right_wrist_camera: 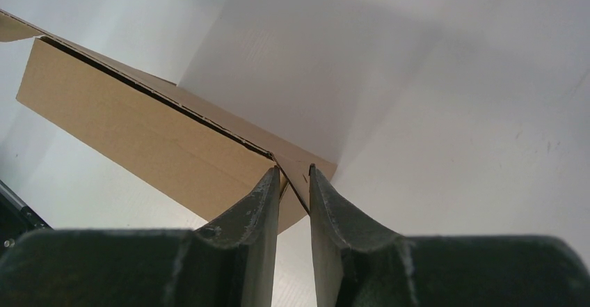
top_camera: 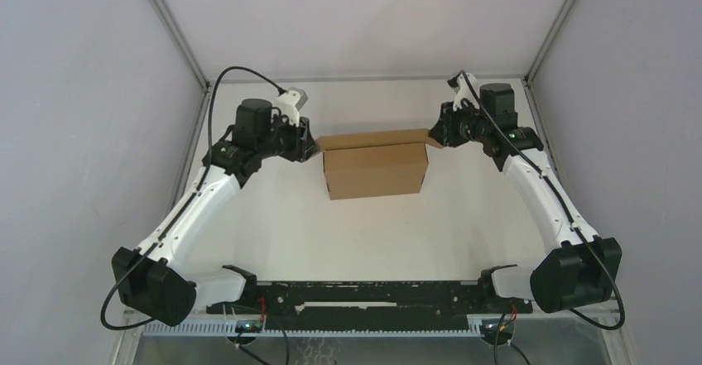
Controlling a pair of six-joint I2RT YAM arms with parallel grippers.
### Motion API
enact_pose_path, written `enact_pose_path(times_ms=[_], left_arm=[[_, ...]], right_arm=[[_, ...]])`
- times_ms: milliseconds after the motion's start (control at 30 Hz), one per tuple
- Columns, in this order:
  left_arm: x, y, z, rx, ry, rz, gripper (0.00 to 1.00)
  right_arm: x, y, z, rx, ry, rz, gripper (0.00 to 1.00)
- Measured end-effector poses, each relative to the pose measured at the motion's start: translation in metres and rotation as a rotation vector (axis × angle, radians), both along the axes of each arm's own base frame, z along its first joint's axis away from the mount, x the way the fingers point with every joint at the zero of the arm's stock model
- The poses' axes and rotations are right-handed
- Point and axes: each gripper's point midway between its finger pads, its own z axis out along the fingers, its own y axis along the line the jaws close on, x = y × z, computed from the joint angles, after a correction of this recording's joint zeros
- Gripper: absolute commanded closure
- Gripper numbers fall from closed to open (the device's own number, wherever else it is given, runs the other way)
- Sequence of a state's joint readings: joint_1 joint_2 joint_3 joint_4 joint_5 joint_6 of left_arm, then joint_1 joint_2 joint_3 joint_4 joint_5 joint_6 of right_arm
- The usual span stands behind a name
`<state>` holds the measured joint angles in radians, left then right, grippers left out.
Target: Fold the paper box
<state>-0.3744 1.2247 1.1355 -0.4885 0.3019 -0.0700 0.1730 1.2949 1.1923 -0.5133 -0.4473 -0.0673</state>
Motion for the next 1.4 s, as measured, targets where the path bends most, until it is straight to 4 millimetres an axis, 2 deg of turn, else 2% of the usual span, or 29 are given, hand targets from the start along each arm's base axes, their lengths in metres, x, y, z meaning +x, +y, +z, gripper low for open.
enact_pose_path(times_ms=[300, 433, 533, 600, 1400], left_arm=[[0.009, -0.003, 0.026, -0.021, -0.063, -0.001, 0.57], [0.01, -0.003, 0.025, -0.016, -0.065, -0.004, 0.59], [0.011, -0.004, 0.023, -0.014, -0.062, -0.005, 0.68], [0.011, -0.003, 0.023, -0.01, -0.063, -0.007, 0.68], [0.01, -0.003, 0.019, 0.001, -0.056, -0.014, 0.66]], right_arm=[[0.0, 0.001, 0.0, -0.002, -0.002, 0.005, 0.71], [-0.001, 0.002, 0.0, -0.002, -0.002, 0.007, 0.71], [-0.001, 0.002, 0.0, -0.002, -0.002, 0.008, 0.71], [-0.001, 0.002, 0.0, -0.003, -0.002, 0.008, 0.71], [-0.001, 0.004, -0.001, -0.005, 0.0, 0.016, 0.71]])
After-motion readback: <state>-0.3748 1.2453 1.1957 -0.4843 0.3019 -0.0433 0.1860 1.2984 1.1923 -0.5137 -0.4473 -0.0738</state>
